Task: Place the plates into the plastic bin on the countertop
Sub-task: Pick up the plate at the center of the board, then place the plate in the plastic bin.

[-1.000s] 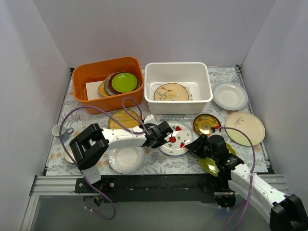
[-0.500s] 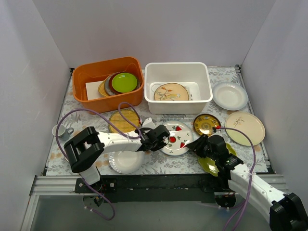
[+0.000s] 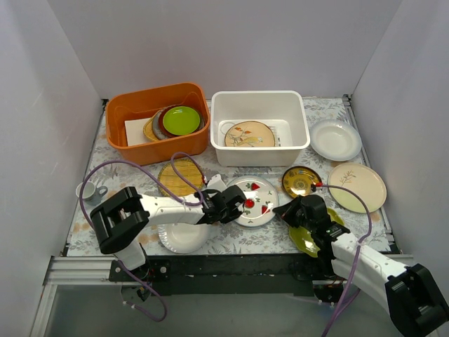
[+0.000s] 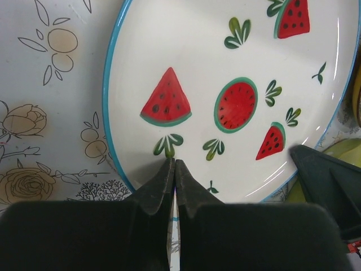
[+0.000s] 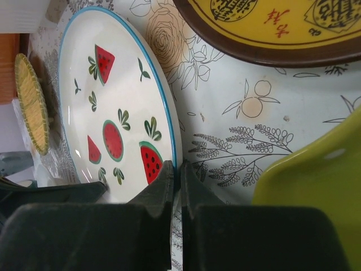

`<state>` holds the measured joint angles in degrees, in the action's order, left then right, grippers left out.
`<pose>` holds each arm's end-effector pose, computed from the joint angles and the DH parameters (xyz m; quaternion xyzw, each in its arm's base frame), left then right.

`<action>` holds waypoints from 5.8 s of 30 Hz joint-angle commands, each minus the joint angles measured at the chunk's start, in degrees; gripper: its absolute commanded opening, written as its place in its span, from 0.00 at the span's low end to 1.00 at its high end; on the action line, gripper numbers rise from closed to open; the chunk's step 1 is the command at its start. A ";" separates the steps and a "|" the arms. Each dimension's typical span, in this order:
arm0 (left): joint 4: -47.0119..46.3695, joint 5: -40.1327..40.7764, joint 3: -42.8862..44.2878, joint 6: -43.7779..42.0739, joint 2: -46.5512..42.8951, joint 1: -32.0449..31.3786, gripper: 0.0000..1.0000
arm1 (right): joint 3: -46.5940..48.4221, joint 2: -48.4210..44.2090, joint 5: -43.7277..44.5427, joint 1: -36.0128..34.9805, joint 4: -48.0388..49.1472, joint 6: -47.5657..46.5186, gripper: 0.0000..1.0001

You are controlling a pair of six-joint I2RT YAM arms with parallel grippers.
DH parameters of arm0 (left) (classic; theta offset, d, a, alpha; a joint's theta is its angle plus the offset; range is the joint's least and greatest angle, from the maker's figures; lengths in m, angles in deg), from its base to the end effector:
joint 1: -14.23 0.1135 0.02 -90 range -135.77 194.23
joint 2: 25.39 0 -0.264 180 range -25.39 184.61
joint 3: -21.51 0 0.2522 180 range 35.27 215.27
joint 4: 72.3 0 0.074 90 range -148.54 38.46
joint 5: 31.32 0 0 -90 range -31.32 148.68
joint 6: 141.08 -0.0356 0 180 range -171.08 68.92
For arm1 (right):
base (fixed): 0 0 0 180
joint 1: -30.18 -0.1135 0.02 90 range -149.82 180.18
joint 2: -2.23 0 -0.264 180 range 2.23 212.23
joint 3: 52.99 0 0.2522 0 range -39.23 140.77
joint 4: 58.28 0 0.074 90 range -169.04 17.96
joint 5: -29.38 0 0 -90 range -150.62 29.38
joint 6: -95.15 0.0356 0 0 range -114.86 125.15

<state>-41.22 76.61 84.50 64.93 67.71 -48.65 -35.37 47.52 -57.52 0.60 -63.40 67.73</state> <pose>0.1485 -0.2660 0.1561 -0.4625 0.8384 -0.2443 0.1533 0.1312 0.0722 0.1247 0.2617 0.8378 0.3283 0.3491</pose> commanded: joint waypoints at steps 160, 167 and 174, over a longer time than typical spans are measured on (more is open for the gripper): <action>-24.11 11.59 -20.41 5.46 -35.00 -10.96 0.25 | 0.26 -31.50 -13.99 0.05 -2.04 6.68 0.01; -11.01 14.93 -17.69 5.72 -36.76 -11.75 0.71 | 8.96 -29.22 -11.53 0.05 -8.55 0.71 0.01; -2.92 16.43 -15.84 4.67 -37.90 -11.84 0.98 | 15.02 -27.64 -9.16 0.05 -13.47 -2.64 0.01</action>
<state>-51.07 90.05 65.99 64.14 31.56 -60.21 -28.36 20.25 -67.86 0.80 -81.19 67.23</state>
